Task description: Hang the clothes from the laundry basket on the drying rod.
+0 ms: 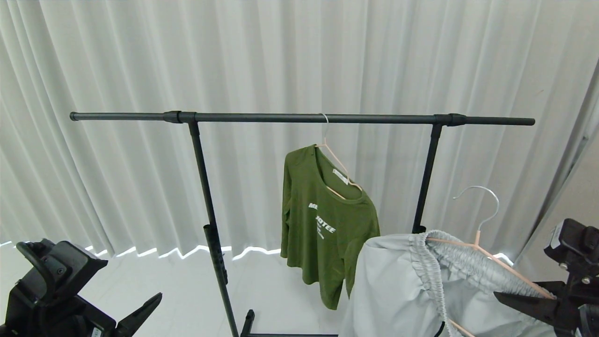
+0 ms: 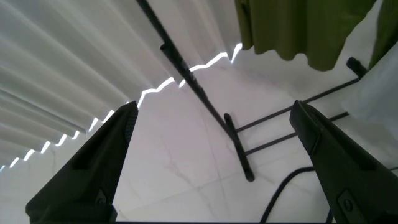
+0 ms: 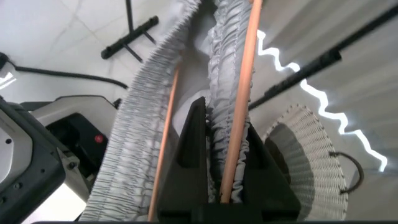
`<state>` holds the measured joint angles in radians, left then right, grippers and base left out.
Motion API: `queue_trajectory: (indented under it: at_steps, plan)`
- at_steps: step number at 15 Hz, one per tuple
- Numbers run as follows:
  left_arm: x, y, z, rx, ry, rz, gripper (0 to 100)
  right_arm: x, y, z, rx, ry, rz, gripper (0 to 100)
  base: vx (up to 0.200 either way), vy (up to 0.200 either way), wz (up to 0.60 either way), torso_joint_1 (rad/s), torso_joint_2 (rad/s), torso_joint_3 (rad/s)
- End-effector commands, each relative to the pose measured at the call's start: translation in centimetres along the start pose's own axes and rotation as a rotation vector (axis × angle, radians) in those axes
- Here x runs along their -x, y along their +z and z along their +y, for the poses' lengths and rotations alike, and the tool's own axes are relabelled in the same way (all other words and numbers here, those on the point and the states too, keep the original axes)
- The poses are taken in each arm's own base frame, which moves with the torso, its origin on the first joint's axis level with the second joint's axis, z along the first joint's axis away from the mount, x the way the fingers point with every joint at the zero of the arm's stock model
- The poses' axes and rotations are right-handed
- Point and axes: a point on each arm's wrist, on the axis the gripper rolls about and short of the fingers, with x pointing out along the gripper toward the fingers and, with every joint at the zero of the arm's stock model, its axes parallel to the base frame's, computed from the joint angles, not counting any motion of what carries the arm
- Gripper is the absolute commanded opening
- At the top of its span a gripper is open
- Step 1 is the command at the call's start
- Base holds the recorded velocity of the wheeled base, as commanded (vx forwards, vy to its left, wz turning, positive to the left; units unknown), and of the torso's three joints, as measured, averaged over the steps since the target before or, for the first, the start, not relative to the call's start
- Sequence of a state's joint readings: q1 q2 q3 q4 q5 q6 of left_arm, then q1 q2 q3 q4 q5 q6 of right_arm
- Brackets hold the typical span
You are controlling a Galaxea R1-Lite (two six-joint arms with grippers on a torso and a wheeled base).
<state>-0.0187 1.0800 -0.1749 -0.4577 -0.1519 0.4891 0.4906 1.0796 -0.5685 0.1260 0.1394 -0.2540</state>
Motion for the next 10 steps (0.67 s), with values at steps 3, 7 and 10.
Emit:
queue_trajectory:
  at_steps: [3,7,10]
  plan:
    - [-0.1,0.0,0.0,-0.001,-0.004,0.002,100,0.1,-0.4,-0.6,-0.027,-0.05,0.013,0,0.0,-0.067,0.0,0.001,0.0,-0.001]
    - [-0.1,-0.1,0.0,0.001,-0.005,0.007,100,0.2,-0.7,-0.9,-0.044,-0.075,0.02,0,0.0,0.0,0.0,0.0,0.0,0.0]
    - [-0.1,0.0,0.0,-0.001,-0.005,0.003,100,0.3,-0.4,-1.4,-0.058,-0.103,0.01,0,0.0,0.0,0.0,0.0,0.0,0.0]
